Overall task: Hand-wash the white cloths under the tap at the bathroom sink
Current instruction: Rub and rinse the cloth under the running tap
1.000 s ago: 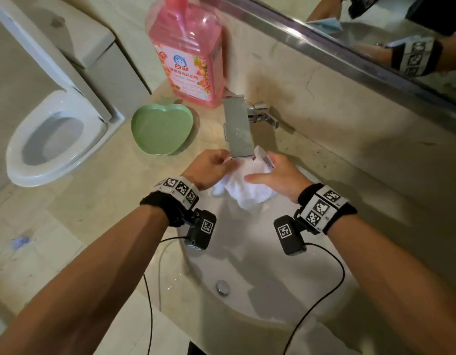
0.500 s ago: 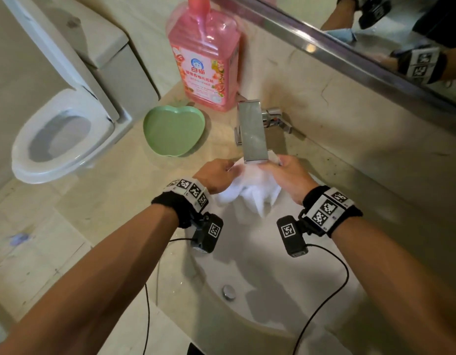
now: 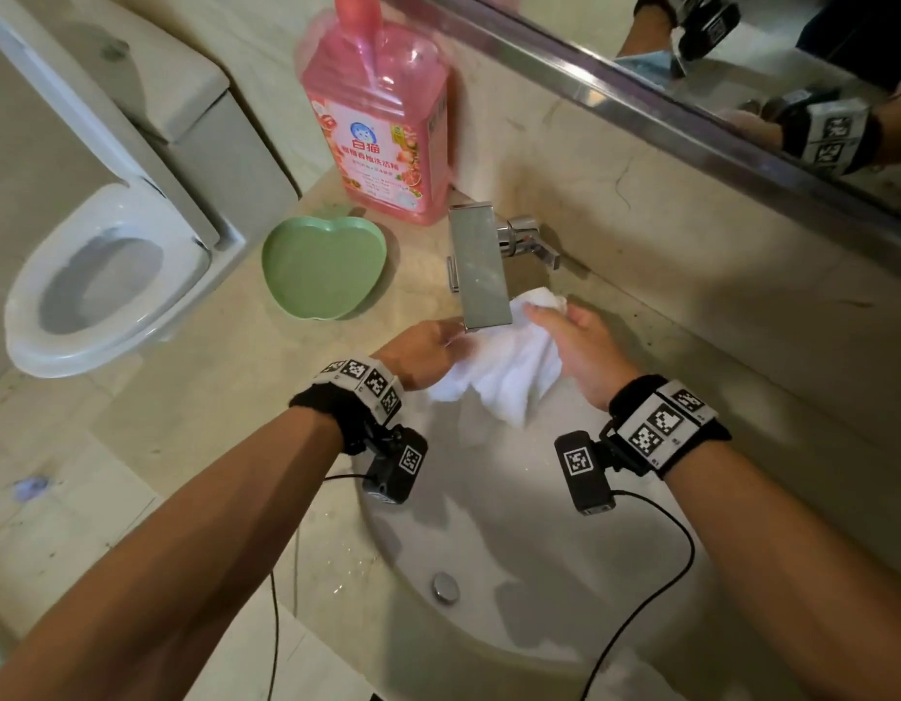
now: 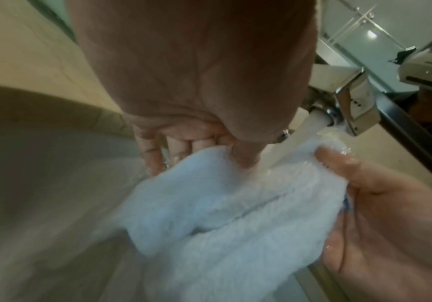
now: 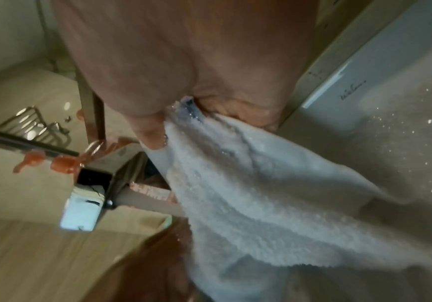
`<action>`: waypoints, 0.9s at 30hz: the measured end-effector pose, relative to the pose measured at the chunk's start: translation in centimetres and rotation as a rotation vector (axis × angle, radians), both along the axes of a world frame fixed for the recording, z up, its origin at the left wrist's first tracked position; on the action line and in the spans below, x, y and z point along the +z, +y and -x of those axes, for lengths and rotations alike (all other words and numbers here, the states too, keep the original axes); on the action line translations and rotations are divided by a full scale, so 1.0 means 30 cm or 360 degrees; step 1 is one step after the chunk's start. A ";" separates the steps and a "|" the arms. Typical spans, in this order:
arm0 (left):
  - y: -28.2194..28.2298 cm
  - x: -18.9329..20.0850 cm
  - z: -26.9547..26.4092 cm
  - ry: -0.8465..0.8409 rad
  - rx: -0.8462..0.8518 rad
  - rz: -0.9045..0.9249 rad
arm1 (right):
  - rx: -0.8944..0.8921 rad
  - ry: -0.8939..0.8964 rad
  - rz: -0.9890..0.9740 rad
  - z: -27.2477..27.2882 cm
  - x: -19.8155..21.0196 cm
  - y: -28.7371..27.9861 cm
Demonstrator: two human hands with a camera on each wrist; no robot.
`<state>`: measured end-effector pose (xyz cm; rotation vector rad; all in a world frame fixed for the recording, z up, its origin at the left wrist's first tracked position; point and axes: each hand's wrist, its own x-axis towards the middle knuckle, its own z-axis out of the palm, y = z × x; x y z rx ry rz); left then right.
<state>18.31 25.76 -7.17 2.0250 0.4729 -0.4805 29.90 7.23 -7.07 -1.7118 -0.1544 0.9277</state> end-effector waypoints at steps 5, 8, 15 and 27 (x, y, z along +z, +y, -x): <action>0.022 0.061 0.010 -0.0223 -0.0012 -0.0047 | 0.0361 -0.0151 0.0200 0.036 -0.011 0.021; 0.030 0.090 0.010 -0.0232 -0.0080 -0.0088 | 0.0571 -0.0175 0.0165 0.074 0.004 0.063; 0.098 0.043 0.072 -0.0003 0.0057 -0.0212 | 0.0213 -0.0034 0.0157 0.066 0.005 0.117; -0.045 0.016 -0.025 -0.0210 0.0379 0.0303 | 0.0162 -0.0087 -0.0003 0.074 0.060 0.035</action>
